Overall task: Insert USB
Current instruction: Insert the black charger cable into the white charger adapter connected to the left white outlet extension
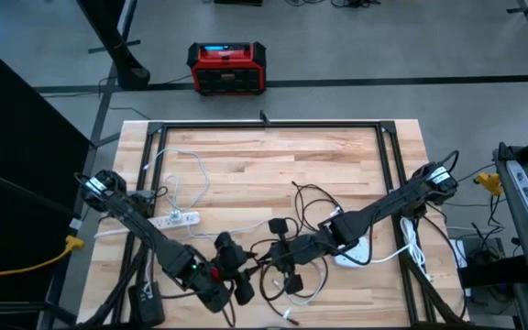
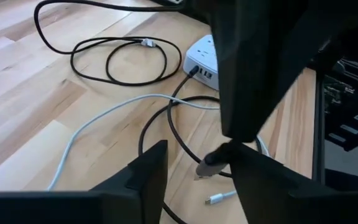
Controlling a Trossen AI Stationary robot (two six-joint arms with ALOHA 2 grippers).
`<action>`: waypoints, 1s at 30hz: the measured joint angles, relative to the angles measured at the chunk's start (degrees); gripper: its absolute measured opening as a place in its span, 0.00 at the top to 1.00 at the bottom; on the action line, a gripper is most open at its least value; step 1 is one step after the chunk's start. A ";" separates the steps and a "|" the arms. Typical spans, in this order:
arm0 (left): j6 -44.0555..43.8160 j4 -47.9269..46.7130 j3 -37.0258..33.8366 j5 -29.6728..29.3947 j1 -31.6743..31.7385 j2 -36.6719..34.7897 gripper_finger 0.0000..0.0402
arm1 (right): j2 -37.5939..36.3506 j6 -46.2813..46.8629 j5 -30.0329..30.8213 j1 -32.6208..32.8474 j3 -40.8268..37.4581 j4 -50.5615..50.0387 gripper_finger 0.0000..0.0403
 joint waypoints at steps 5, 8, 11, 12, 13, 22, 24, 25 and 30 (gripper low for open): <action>-0.24 0.04 0.04 0.53 0.58 -0.67 0.55 | 0.09 0.00 1.08 0.13 0.00 -0.03 1.00; -0.61 -0.02 0.04 2.39 1.11 -0.68 0.57 | 0.09 0.02 1.17 0.13 0.00 -0.07 1.00; -0.91 -0.04 0.04 5.58 1.94 -0.75 0.62 | 0.09 0.07 1.29 0.22 0.00 0.03 1.00; -1.01 -0.11 0.04 6.62 2.19 -0.75 0.64 | 0.09 0.01 1.50 0.32 0.00 0.01 1.00; -1.04 -0.15 0.04 7.28 2.41 -0.75 0.66 | 0.09 0.00 1.69 0.38 0.00 -0.02 1.00; 4.29 -1.99 0.04 16.23 2.64 -1.08 0.82 | 0.04 -0.04 2.05 0.81 0.00 -3.90 1.00; 3.68 -4.08 0.04 19.47 2.64 -1.05 0.83 | -0.67 -0.04 3.65 1.31 0.00 -8.33 1.00; 2.79 -5.25 0.04 20.64 2.61 -0.96 0.83 | -1.27 -0.02 5.06 1.65 0.00 -11.03 1.00; 0.87 -9.18 -0.31 22.51 2.29 -0.44 0.81 | -6.49 4.97 12.15 4.37 0.00 -25.10 1.00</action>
